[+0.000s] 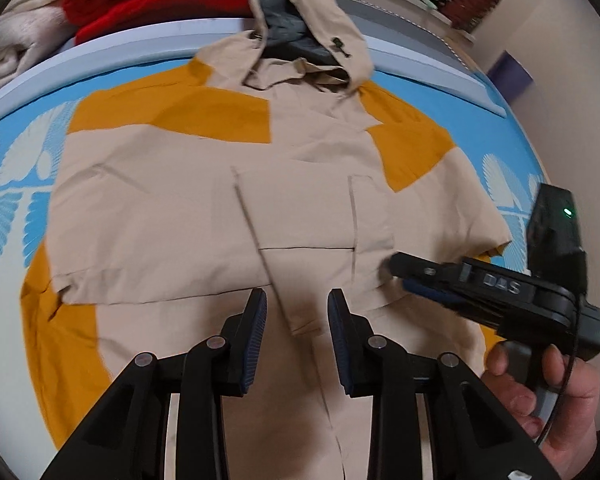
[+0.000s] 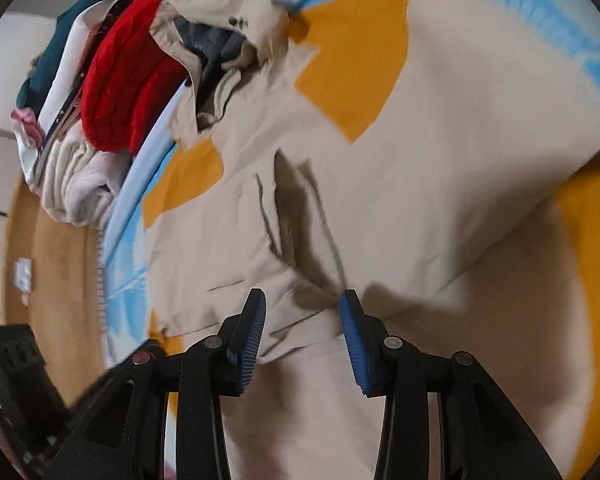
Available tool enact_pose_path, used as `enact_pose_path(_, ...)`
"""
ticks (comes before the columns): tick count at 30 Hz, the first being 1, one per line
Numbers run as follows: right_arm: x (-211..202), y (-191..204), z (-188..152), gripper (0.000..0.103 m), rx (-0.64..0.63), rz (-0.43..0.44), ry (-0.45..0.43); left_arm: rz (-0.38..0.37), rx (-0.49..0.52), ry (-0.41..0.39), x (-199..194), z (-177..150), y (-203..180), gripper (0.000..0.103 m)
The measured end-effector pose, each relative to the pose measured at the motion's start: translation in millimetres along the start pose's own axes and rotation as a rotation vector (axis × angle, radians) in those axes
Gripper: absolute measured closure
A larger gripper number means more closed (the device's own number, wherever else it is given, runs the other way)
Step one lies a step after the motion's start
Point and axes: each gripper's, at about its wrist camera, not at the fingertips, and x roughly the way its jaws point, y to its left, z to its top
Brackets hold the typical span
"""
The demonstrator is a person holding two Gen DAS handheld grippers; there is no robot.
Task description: Fold large clothes
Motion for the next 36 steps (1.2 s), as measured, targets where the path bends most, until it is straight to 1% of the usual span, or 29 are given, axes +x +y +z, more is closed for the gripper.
enact_pose_path(2, 9, -3, -2, 0.058, 0.039, 0.001, 0.007, -0.012, 0.021, 0.008, 5, -2, -5, 0.075)
enact_pose_path(6, 24, -9, -4, 0.058, 0.096, 0.024, 0.032, -0.02, 0.054, 0.021, 9, -6, -10, 0.075)
enact_pose_path(10, 28, -14, -2, 0.058, 0.136, 0.033, 0.027, -0.024, 0.049, 0.013, 7, -6, -9, 0.075)
enact_pose_path(13, 30, -11, -1, 0.059, 0.122, 0.057, 0.02, -0.019, 0.062, 0.008, 8, -6, -11, 0.075)
enact_pose_path(14, 30, -9, -1, 0.068, 0.117, 0.077, 0.011, -0.014, 0.065, 0.009, 8, -7, -12, 0.074)
enact_pose_path(15, 30, -7, -1, 0.089, 0.113, 0.089, 0.005, -0.013, 0.063, 0.01, 9, -7, -12, 0.073)
enact_pose_path(16, 28, -1, -1, 0.096, 0.097, 0.114, -0.011, -0.018, 0.053, 0.008, 8, -6, -11, 0.072)
enact_pose_path(19, 16, 20, -2, 0.099, 0.027, 0.196, -0.05, -0.037, 0.028, -0.001, 5, -4, -8, 0.059)
enact_pose_path(20, 10, 32, -3, 0.099, -0.009, 0.254, -0.059, -0.043, 0.025, -0.009, 4, -3, -7, 0.055)
enact_pose_path(22, -1, 52, -6, 0.099, -0.078, 0.326, -0.072, -0.039, 0.015, -0.016, 3, -2, -6, 0.054)
enact_pose_path(23, -6, 61, -9, 0.099, -0.106, 0.344, -0.082, -0.033, -0.003, -0.025, 2, -1, -3, 0.054)
enact_pose_path(25, -12, 76, -15, 0.099, -0.159, 0.404, -0.078, -0.035, -0.032, -0.041, -1, 1, 2, 0.054)
enact_pose_path(28, -13, 92, -24, 0.099, -0.218, 0.433, -0.036, -0.034, -0.065, -0.071, -6, 3, 9, 0.055)
enact_pose_path(29, -12, 95, -27, 0.099, -0.235, 0.439, -0.026, -0.024, -0.075, -0.083, -9, 4, 12, 0.057)
enact_pose_path(30, -13, 97, -28, 0.096, -0.24, 0.441, -0.023, -0.008, -0.094, -0.094, -11, 5, 17, 0.066)
enact_pose_path(31, -13, 98, -28, 0.095, -0.237, 0.437, -0.024, 0.011, -0.117, -0.094, -12, 6, 22, 0.072)
enact_pose_path(32, -14, 98, -29, 0.095, -0.235, 0.429, -0.028, 0.044, -0.143, -0.088, -12, 6, 29, 0.088)
enact_pose_path(33, -15, 97, -28, 0.093, -0.233, 0.405, -0.039, 0.075, -0.168, -0.086, -12, 6, 36, 0.095)
enact_pose_path(34, -17, 96, -28, 0.092, -0.238, 0.357, -0.064, 0.093, -0.183, -0.088, -13, 6, 41, 0.095)
enact_pose_path(35, -20, 92, -26, 0.087, -0.239, 0.33, -0.079, 0.124, -0.215, -0.095, -16, 6, 51, 0.097)
enact_pose_path(36, -22, 89, -25, 0.08, -0.231, 0.276, -0.109, 0.14, -0.249, -0.102, -18, 6, 59, 0.097)
